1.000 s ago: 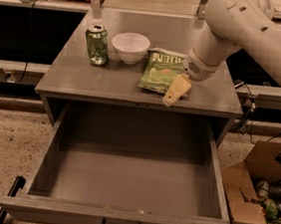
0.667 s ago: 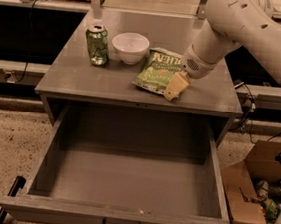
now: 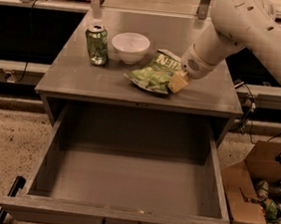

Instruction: Place green jalapeno chip bag into top drawer

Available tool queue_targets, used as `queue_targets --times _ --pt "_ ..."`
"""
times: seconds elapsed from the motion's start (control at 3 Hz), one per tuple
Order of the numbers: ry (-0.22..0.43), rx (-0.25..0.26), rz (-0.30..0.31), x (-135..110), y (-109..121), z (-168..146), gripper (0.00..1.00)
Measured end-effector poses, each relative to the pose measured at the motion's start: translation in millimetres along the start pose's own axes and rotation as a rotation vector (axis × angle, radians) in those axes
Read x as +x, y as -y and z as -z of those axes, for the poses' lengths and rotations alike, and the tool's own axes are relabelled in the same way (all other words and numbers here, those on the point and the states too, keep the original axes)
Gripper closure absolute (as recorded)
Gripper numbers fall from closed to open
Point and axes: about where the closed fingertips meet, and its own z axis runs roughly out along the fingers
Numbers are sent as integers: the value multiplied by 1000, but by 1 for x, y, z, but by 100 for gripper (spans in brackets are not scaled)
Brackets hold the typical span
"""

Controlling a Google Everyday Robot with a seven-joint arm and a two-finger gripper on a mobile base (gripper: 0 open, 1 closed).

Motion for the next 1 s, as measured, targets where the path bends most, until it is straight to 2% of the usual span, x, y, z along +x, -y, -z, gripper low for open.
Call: queue_targets --times 0.33,0.67,1.0 --pt "54 2 20 -3 -2 16 100" --pt "88 29 68 -2 -12 41 100" --pt "124 58 162 5 -47 87 100"
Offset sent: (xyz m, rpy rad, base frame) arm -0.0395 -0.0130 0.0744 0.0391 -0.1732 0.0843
